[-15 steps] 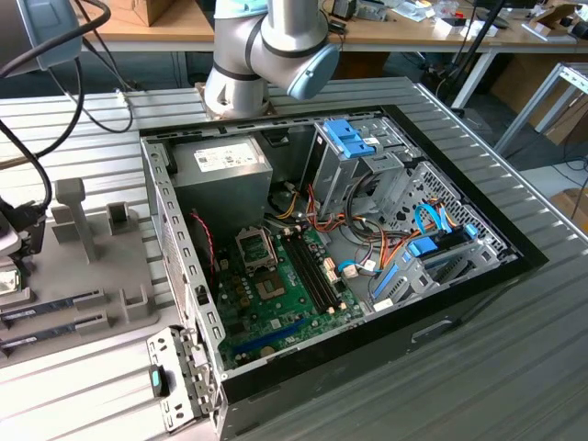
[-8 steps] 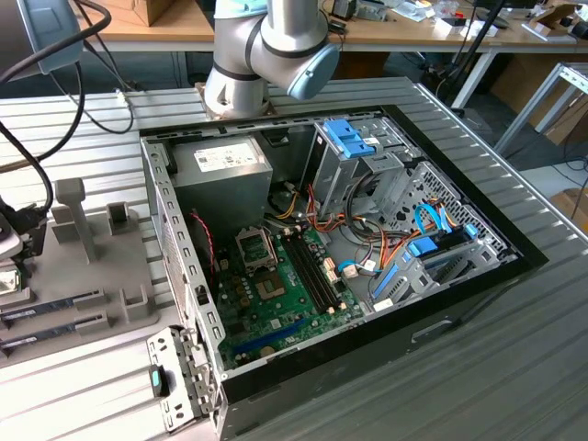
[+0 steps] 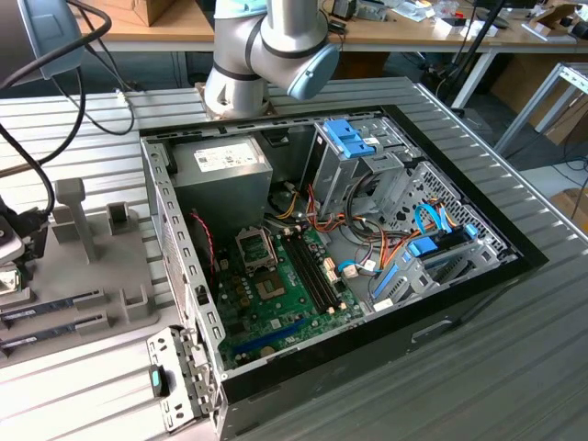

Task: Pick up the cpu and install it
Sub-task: 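Pick up the cpu and move it towards the insertion slot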

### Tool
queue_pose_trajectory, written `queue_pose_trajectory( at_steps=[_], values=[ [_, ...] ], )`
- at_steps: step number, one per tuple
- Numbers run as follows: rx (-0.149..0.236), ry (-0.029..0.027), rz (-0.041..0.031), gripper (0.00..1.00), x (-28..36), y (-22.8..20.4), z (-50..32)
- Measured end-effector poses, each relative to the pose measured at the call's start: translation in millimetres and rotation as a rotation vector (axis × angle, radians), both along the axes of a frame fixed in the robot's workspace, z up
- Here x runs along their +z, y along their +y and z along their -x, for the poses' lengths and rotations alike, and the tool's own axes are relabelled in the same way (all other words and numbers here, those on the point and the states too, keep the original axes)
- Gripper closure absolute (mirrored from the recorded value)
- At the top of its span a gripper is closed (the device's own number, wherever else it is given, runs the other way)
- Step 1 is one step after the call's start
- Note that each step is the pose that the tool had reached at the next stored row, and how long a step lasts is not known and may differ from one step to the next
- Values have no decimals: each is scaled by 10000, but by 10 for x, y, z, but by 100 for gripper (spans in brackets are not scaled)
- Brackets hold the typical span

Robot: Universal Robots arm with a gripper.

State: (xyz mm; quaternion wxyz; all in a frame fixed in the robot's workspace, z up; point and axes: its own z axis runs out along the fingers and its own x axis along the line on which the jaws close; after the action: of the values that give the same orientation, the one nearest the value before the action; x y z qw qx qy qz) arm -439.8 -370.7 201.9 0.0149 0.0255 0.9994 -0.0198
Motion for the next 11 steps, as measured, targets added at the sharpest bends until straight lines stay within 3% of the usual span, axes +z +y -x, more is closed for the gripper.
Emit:
queue_pose_trajectory(
  at_steps=[11],
  values=[
    [0, 0, -13, 52, -50, -1, 0]
  ],
)
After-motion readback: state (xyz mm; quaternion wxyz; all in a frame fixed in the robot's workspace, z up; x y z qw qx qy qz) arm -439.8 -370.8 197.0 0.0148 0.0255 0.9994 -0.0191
